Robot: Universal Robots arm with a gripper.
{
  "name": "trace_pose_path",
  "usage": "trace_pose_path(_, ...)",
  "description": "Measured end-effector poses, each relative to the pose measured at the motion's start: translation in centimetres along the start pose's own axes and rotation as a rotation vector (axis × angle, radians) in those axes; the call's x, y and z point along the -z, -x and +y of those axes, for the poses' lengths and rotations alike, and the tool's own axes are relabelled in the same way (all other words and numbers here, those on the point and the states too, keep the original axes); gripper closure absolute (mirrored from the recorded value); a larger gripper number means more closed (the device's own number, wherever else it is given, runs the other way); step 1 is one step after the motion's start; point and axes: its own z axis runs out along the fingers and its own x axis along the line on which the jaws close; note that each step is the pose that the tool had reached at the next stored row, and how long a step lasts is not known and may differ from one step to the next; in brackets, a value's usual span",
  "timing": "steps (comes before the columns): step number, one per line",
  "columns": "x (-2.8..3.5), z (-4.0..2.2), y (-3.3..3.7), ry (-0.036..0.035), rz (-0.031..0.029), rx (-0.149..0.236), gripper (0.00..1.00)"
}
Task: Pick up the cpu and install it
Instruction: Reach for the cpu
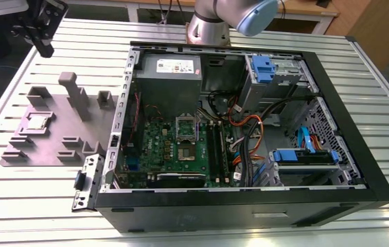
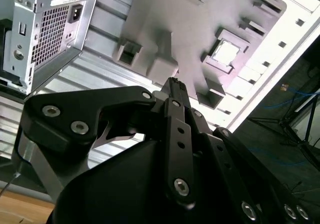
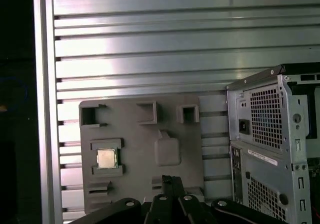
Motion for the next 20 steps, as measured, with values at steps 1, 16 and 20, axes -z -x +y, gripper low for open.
trace_pose_path(1,-0.05,-0.01,-0.08,0.0000,0.0000,0.000,0.89)
trace_pose_path(16,-0.14,-0.42,-5.45,0.0000,0.0000,0.000,0.89)
trace_pose_path(20,-0.16,-0.56,-7.27,0.0001,0.0001,0.000,0.89)
